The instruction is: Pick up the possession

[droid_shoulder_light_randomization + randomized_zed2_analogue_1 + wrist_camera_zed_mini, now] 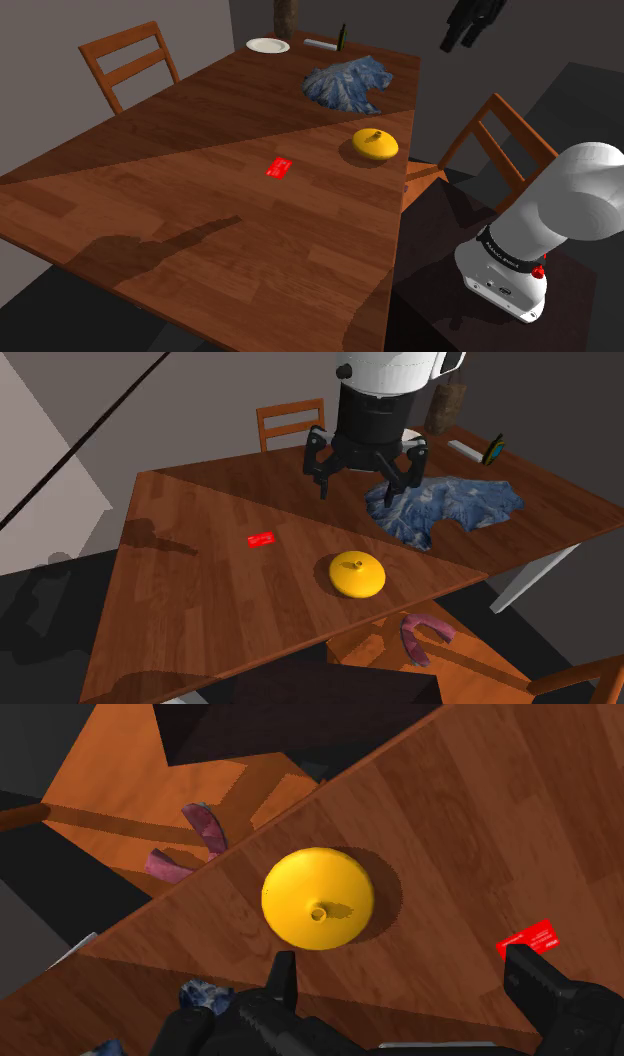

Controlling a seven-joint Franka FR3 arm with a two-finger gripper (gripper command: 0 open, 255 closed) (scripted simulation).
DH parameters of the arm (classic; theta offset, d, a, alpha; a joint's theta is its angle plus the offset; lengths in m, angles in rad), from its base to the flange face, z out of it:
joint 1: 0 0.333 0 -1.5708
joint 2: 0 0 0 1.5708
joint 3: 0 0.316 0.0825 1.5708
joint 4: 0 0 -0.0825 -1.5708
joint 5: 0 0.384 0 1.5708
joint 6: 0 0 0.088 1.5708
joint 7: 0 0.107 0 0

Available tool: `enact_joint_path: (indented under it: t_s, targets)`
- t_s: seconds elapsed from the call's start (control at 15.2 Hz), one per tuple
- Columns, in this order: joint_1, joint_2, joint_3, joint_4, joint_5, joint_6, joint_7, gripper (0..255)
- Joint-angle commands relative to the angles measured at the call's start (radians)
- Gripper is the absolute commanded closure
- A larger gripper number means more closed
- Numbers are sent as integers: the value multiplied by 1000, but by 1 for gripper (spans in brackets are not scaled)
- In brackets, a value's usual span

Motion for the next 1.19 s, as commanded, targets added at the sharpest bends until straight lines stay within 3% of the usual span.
enact_joint_path:
  t_s: [0.0,0.53,1.12]
  targets:
    - [0,0,0,0,0,0,0,0]
    - [-14,199,118,-14,136,101,277,0]
    - [-16,491,219,47,268,238,555,0]
